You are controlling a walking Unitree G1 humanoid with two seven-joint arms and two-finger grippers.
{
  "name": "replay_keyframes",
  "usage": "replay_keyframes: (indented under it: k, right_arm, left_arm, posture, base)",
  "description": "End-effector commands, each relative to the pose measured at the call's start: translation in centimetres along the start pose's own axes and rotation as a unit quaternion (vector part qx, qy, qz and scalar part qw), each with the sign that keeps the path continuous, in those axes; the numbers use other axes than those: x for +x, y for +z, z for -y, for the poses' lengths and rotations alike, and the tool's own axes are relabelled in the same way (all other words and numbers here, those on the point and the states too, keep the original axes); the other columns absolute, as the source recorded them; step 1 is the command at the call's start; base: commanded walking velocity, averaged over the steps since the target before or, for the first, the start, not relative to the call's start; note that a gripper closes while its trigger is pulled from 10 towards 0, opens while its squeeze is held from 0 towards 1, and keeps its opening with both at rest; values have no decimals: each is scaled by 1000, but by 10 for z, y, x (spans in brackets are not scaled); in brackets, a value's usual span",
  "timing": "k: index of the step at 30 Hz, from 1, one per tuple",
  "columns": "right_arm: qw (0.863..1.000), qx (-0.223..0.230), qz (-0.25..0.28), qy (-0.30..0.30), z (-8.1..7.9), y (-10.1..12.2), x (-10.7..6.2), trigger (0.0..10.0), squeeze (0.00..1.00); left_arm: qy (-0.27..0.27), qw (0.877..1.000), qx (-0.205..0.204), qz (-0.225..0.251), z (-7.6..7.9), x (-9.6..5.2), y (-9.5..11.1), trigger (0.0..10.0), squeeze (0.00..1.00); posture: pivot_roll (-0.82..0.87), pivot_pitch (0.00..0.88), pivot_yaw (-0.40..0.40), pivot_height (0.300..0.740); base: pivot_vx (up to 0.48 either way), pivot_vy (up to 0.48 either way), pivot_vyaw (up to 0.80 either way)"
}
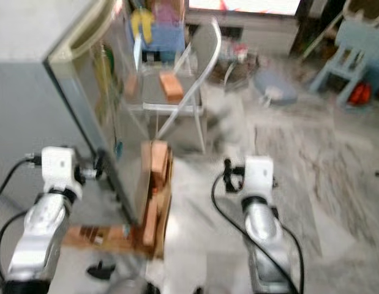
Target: Restocking fridge
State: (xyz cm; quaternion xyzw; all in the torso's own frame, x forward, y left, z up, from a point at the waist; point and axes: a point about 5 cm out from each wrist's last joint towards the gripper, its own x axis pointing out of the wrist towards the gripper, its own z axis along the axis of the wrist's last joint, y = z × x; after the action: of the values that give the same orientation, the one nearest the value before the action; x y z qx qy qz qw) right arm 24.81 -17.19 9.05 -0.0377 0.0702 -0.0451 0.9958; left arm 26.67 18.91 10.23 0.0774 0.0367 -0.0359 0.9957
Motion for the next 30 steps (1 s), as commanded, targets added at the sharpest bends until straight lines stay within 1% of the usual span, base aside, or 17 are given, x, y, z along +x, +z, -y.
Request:
replay_keyframes:
  k: [1, 5, 6, 8, 10, 11, 13, 16, 17, 19, 21, 22, 23, 24, 25, 26, 30]
  right_arm:
    - [1000, 0, 16, -6, 2, 7, 1, 10000, 0]
    - [1000, 1, 9, -11, 5, 5, 1, 10000, 0]
    - [1000, 3, 5, -15, 5, 4, 0, 10000, 0]
    - [1000, 3, 4, -15, 6, 4, 0, 10000, 0]
    - [1000, 3, 4, -15, 6, 4, 0, 10000, 0]
    - [1000, 5, 1, -14, 5, 3, -1, 10000, 0]
    - [1000, 5, -4, -10, 5, 2, -3, 10000, 0]
    - [1000, 4, -6, -9, 6, 1, -5, 10000, 0]
    - [1000, 4, -8, -8, 6, 0, -6, 10000, 0]
    - [1000, 5, -8, -8, 6, 1, -6, 10000, 0]
    - [1000, 5, -9, -8, 6, 1, -6, 10000, 0]
    - [1000, 6, -9, -8, 6, 1, -6, 10000, 0]
    - [1000, 6, -9, -8, 6, 1, -6, 10000, 0]
    - [1000, 8, -10, -10, 6, 1, -6, 10000, 0]
    - [1000, 9, -10, -11, 6, 1, -6, 10000, 0]
    - [1000, 9, -12, -14, 7, 0, -8, 10000, 0]
    - [1000, 6, -22, -21, 11, -3, -17, 10000, 0]
  left_arm:
    - [-42, 999, -8, -1, 3, 4, 1, 10000, 0]
    - [-71, 997, -17, 7, 3, 6, 5, 10000, 0]
    - [-93, 995, -33, 7, 5, 7, 6, 10000, 0]
    - [-106, 994, -34, 6, 7, 8, 7, 10000, 0]
    - [-108, 994, -30, 7, 8, 8, 8, 10000, 0]
    - [-117, 993, -31, 7, 12, 9, 8, 10000, 0]
    - [-115, 993, -26, 8, 16, 12, 7, 10000, 0]
    - [-119, 993, -25, 5, 16, 16, 6, 10000, 0]
    - [-123, 992, -24, 3, 17, 22, 6, 10000, 0]
    - [-124, 992, -25, 2, 17, 23, 6, 10000, 0]
    - [-110, 994, -8, -1, 14, 28, 6, 10000, 0]
    - [-93, 996, -5, -3, 11, 32, 6, 10000, 0]
    - [-93, 996, -5, -3, 11, 32, 6, 10000, 0]
    - [-75, 997, -15, -4, 6, 39, 8, 10000, 0]
    - [-72, 997, -17, -3, 5, 41, 10, 10000, 0]
    - [-47, 999, -6, 2, -2, 45, 13, 10000, 0]
    - [-26, 999, -19, -1, -10, 50, 15, 10000, 0]
  posture:
    - [110, 0, -32, 740]
    - [107, 0, -33, 740]
    - [103, 0, -31, 740]
    - [103, 0, -31, 740]
    - [101, 0, -30, 740]
    - [96, 0, -31, 740]
    - [95, 2, -32, 740]
    - [89, 11, -35, 740]
    - [88, 12, -35, 740]
    - [87, 19, -35, 740]
    - [85, 21, -33, 740]
    - [85, 21, -33, 740]
    - [85, 21, -33, 740]
    - [81, 23, -28, 740]
    - [81, 23, -28, 740]
    - [79, 23, -25, 740]
    - [77, 23, -22, 740]
  base:
    - [0, 0, 0]
    - [0, 0, 0]
    - [0, 0, 0]
    - [0, 0, 0]
    - [0, 0, 0]
    - [0, 0, 0]
    - [0, 0, 0]
    - [0, 0, 0]
    - [0, 0, 0]
    - [0, 0, 0]
    - [0, 0, 0]
    - [0, 0, 0]
    - [0, 0, 0]
    - [0, 0, 0]
    - [0, 0, 0]
    - [0, 0, 0]
    - [0, 0, 0]
